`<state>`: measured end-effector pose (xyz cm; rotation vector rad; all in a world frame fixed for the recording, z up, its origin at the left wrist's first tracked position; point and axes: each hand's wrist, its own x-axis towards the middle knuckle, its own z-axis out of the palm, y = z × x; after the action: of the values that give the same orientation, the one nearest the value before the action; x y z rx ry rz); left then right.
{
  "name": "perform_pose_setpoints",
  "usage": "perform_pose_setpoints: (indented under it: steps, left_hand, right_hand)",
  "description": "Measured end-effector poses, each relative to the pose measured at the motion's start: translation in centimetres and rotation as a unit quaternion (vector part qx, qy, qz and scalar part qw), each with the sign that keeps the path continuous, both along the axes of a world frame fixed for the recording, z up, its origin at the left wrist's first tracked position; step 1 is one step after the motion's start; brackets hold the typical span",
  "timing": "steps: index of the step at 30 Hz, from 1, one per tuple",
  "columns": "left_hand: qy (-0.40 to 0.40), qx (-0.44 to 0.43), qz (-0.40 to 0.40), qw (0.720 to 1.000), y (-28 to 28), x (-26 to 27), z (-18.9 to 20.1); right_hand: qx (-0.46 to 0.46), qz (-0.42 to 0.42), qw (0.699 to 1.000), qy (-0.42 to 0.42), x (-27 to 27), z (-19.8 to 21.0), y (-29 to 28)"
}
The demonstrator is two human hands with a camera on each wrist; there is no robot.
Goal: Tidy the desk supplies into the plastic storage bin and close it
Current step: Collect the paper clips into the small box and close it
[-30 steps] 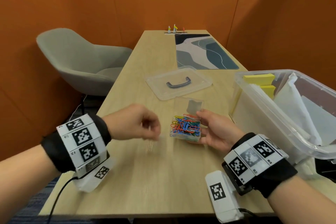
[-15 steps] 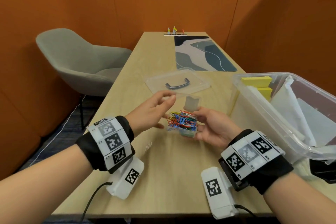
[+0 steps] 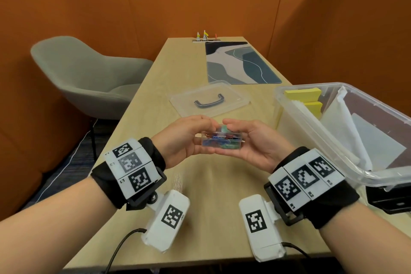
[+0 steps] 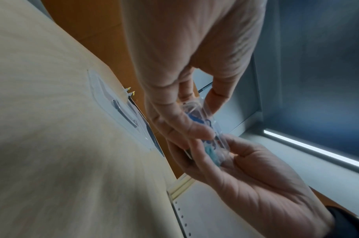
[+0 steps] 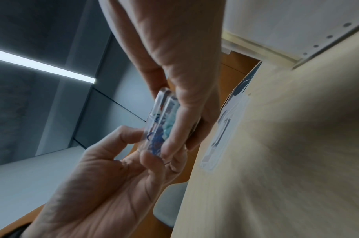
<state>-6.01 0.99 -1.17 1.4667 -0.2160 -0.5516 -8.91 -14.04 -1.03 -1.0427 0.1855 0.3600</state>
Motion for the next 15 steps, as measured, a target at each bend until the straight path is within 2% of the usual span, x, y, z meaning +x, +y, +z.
perform_pose_setpoints:
  steps: [7, 10, 15]
  left_hand:
    - [0.005, -0.023, -0.015, 1.000, -0.7, 0.1, -0.2]
    - [-0.015, -0.015, -0.034, 0.999, -1.2, -0.1, -0.2]
    - [-0.023, -0.010, -0.009, 1.000, -1.7, -0.3, 0.0]
  right_hand:
    - [-0.010, -0.041, 0.999, -0.033, -0.6, -0.3, -0.7]
    - [-0.038, -0.028, 0.999, -0.028, -0.9, -0.3, -1.0]
    - [0.034, -0.056, 0.998, -0.008, -1.1, -0.2, -1.7]
